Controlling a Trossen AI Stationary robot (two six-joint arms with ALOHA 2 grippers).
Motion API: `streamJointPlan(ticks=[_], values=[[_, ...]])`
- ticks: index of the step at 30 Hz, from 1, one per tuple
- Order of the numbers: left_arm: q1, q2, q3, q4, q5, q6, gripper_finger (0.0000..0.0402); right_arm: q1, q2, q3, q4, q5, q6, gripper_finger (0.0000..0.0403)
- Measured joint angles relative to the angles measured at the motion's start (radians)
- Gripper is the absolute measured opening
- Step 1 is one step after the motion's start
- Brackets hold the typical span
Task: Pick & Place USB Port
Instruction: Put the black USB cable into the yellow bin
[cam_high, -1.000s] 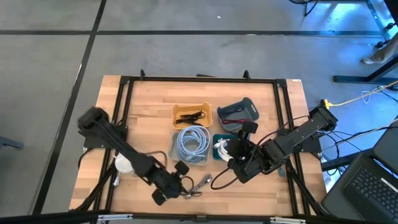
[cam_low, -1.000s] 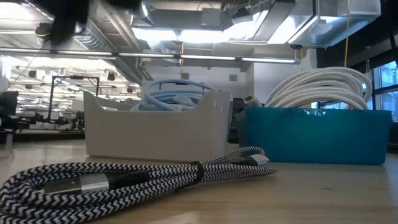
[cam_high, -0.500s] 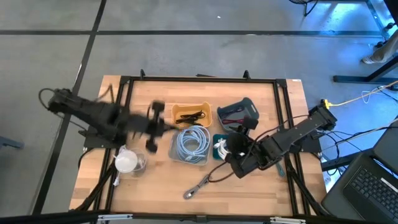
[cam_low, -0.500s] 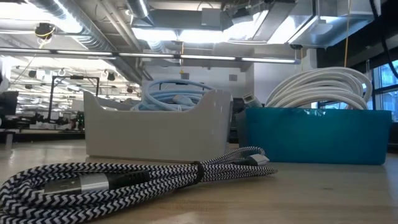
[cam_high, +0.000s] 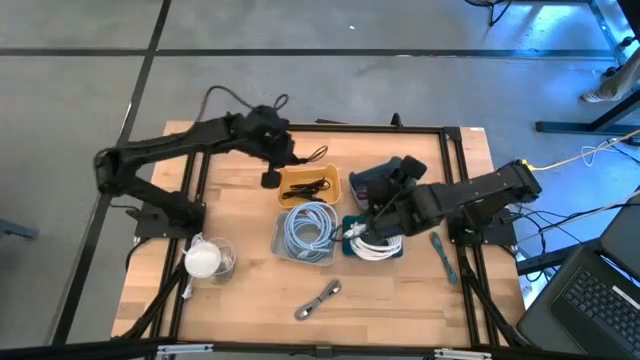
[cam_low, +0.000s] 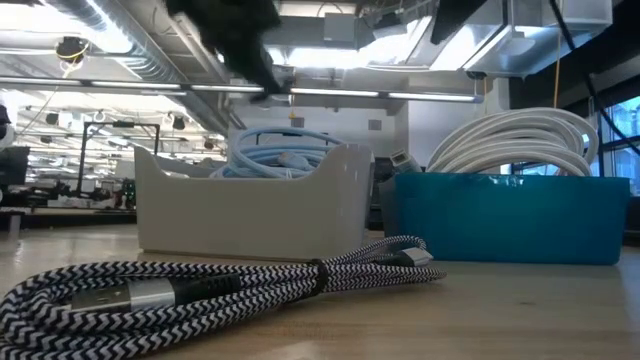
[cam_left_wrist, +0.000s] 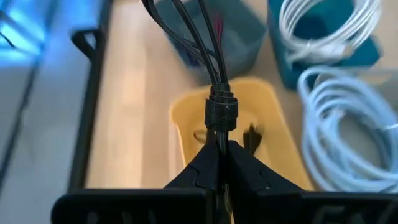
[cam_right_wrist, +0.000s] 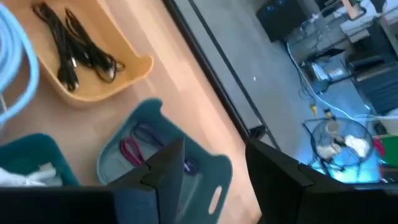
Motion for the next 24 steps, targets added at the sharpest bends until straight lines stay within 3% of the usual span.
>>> streamJointPlan(ticks=[10,24], values=[[0.016,0.257,0.0,-0.002,0.037,0.009,0.0007,-0.024,-0.092,0.01,-0.025,0.037,0.006,0.0173],[0.016,0.476,0.0,0.02,0.069,0.01,0.0007,-0.022,-0.114,0.01,-0.024,0.006,0.031,0.0173]])
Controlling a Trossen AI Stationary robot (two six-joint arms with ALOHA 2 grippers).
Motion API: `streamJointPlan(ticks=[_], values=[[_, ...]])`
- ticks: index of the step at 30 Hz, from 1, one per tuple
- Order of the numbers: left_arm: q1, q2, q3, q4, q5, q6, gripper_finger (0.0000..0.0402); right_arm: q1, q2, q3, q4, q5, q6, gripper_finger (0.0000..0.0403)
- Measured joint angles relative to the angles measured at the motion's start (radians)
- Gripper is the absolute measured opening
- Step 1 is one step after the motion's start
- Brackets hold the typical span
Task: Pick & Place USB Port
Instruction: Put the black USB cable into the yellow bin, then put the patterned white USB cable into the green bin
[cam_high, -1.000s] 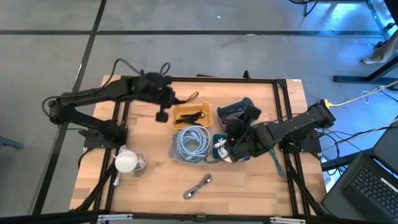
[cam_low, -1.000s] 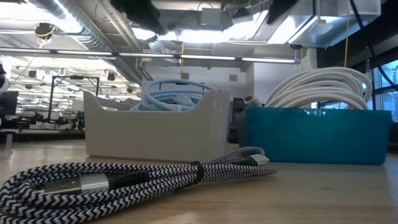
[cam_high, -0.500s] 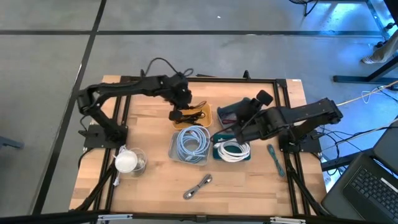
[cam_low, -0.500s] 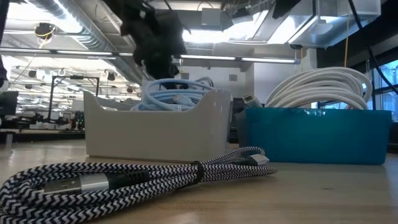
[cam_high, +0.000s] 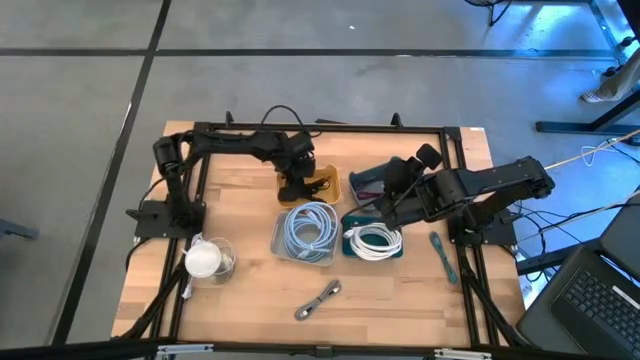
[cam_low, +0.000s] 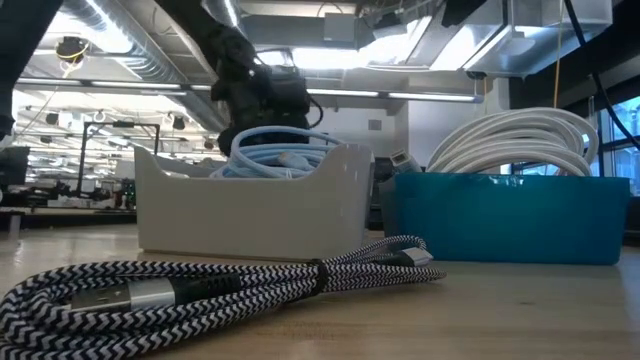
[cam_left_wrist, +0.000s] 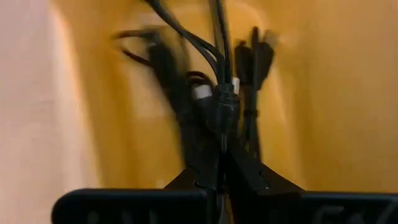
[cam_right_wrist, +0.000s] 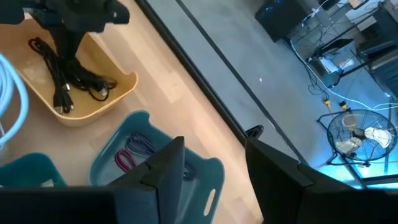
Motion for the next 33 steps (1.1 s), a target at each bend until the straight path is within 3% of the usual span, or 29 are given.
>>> streamJointPlan(ticks=[4,10,17,23,29,33], values=[[0.0,0.027,0.0,-0.007,0.054,-0.022,0.0023,0.001,0.0,0.0,0.0,-0.003,-0.003,0.0173],[0.001,0.02,0.0,-0.05,0.053,-0.039,0.0093,0.001,0.0,0.0,0.0,-0.026,-0.004,0.0173],[0.001,-0.106,0.0,-0.121,0.012,-0.073,0.0158,0.001,0.0,0.0,-0.001,-0.027,-0.007,0.0173],[-0.01,-0.253,0.0,-0.118,0.042,-0.202,0.0176,0.001,0.0,0.0,-0.001,-0.027,-0.007,0.0173],[-0.118,-0.358,0.001,-0.108,0.227,-0.356,0.0174,0.001,0.0,0.0,-0.006,-0.029,-0.012,0.0173],[-0.283,-0.356,0.001,-0.086,0.184,-0.427,0.0173,0.001,0.0,0.0,-0.009,-0.03,-0.026,0.0173]])
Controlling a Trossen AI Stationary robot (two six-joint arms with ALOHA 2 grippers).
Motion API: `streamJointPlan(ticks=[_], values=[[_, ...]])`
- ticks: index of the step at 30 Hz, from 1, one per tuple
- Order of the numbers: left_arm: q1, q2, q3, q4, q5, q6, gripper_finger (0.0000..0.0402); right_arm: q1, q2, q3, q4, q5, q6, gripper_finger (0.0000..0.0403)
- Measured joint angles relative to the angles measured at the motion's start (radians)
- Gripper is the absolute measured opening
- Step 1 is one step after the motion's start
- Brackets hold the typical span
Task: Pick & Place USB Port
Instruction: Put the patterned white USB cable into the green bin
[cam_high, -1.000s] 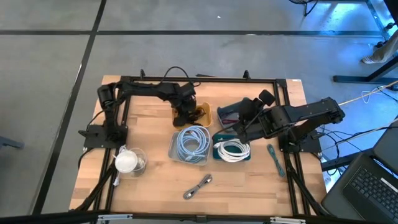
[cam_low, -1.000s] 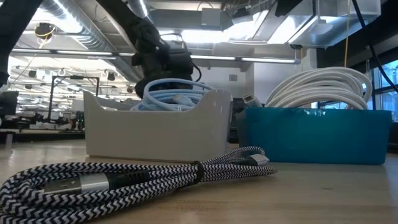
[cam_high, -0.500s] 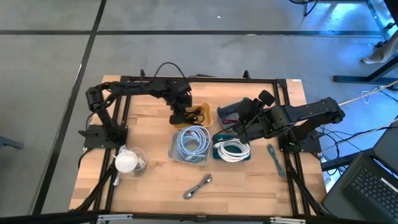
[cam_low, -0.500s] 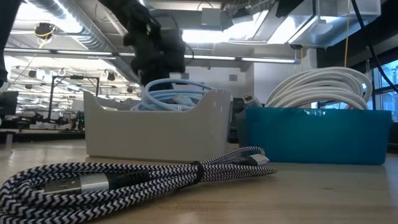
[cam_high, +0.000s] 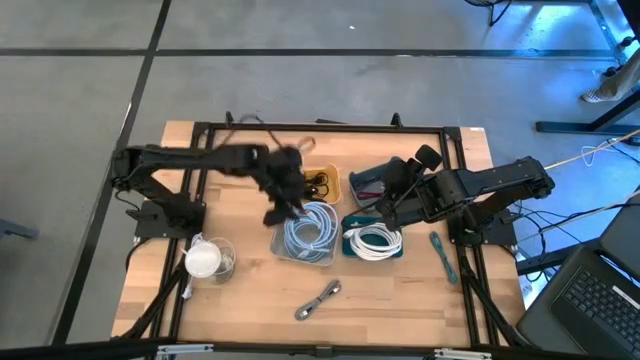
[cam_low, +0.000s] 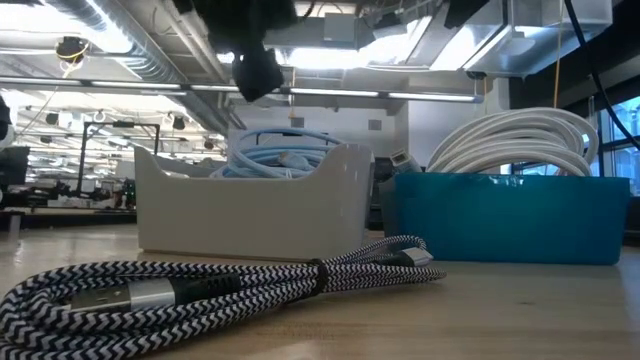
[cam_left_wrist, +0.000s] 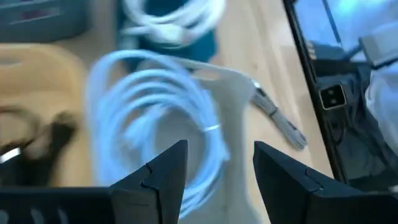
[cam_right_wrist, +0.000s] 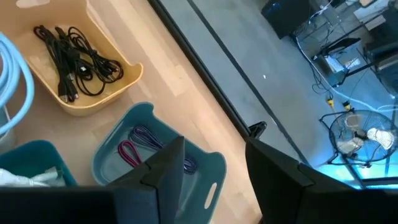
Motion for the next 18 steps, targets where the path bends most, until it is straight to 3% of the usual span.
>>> streamJointPlan(ticks=[8,18], values=[[-0.295,0.096,0.0,0.245,-0.242,-0.133,0.0174,0.0,0.001,0.0,0.0,0.004,-0.028,0.0173],[-0.469,0.284,0.0,0.371,-0.399,-0.402,0.0169,0.0,0.001,0.0,0.0,0.016,-0.063,0.0173]])
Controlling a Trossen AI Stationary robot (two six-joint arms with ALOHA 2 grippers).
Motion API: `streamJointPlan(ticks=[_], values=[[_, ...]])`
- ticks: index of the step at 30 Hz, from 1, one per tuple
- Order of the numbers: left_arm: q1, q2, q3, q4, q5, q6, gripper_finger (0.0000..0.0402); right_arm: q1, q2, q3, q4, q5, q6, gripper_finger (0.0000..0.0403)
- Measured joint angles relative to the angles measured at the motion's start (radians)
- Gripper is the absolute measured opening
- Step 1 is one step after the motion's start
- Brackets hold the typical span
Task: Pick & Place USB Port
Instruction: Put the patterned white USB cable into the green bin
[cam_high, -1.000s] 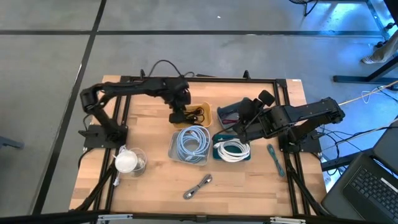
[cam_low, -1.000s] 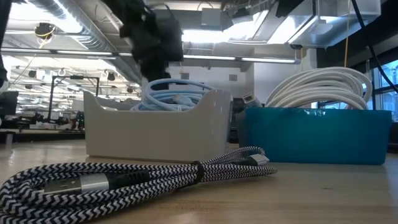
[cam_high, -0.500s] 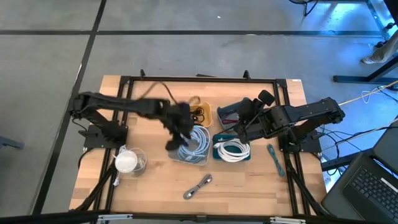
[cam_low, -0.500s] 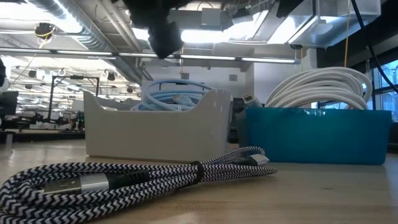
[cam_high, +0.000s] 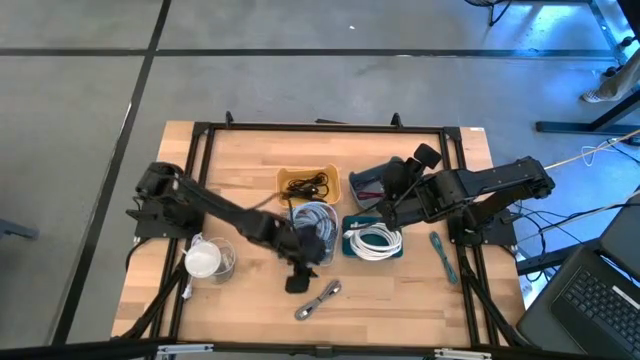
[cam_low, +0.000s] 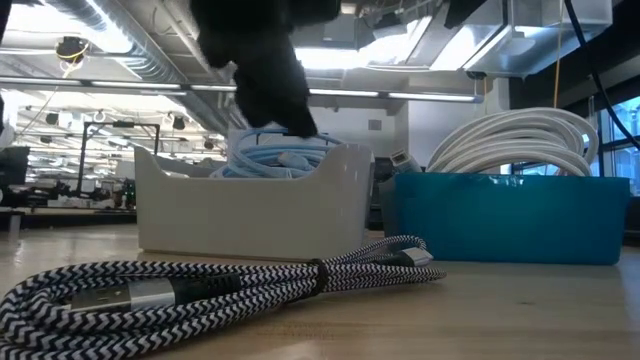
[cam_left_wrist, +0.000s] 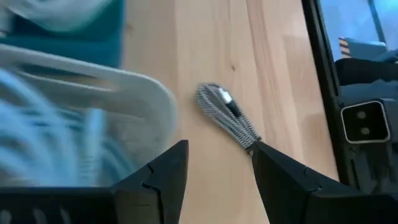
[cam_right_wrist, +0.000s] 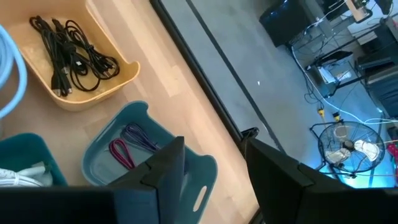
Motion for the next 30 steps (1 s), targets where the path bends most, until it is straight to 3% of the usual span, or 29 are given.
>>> streamJointPlan(ticks=[8,13,26,30], values=[[-0.086,0.147,0.0,0.176,-0.032,-0.178,0.0169,0.0,0.0,0.0,0.0,0.002,0.0,0.0173],[-0.107,0.193,0.002,0.192,-0.077,-0.242,0.0169,0.0,0.0,0.0,0.002,0.002,0.001,0.0173],[-0.169,0.212,0.0,0.188,-0.059,-0.251,0.0169,0.0,0.0,0.0,0.009,-0.01,0.005,0.0173],[-0.175,0.201,0.013,0.168,-0.098,-0.167,0.0166,0.0,0.0,0.0,0.013,-0.01,0.005,0.0173]])
